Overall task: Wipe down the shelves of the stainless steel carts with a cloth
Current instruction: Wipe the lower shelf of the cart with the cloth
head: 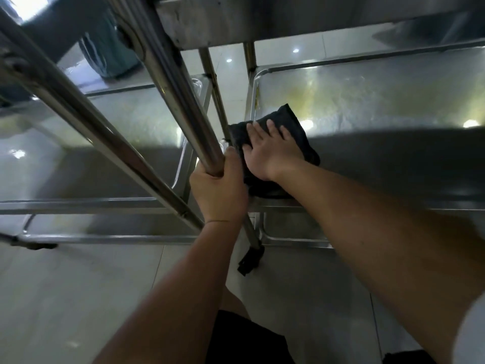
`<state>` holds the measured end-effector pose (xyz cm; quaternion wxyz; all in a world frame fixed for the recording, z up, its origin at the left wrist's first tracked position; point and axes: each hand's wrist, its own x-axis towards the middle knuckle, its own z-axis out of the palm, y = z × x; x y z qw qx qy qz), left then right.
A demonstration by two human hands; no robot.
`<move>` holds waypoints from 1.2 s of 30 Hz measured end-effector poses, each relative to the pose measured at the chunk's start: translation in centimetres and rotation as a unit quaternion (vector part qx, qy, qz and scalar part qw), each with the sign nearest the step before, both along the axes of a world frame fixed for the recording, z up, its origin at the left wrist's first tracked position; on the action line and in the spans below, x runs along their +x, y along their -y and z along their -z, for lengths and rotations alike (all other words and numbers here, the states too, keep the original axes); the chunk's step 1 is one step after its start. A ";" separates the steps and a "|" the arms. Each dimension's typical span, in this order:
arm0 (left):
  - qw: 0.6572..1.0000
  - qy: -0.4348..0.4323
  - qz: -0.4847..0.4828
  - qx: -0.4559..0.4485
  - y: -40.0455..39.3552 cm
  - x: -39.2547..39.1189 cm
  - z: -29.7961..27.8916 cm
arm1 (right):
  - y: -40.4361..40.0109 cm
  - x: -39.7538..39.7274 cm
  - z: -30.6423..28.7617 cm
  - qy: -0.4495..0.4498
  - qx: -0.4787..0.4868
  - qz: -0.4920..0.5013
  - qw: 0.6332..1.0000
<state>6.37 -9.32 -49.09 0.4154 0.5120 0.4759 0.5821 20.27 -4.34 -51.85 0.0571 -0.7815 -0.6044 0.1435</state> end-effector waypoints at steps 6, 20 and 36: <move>1.000 -0.008 -0.019 -0.005 -0.5 0.1 0.5 | 5.9 -0.2 -0.1 -0.002 -0.009 -0.144 0.990; 0.998 -0.025 -0.044 -0.023 0.2 0.2 -0.2 | 9.7 2.2 0.1 -0.019 0.009 -0.067 0.998; 0.994 -0.099 -0.035 -0.035 1.0 -0.6 -0.6 | 13.3 6.3 0.6 0.005 0.035 -0.077 0.996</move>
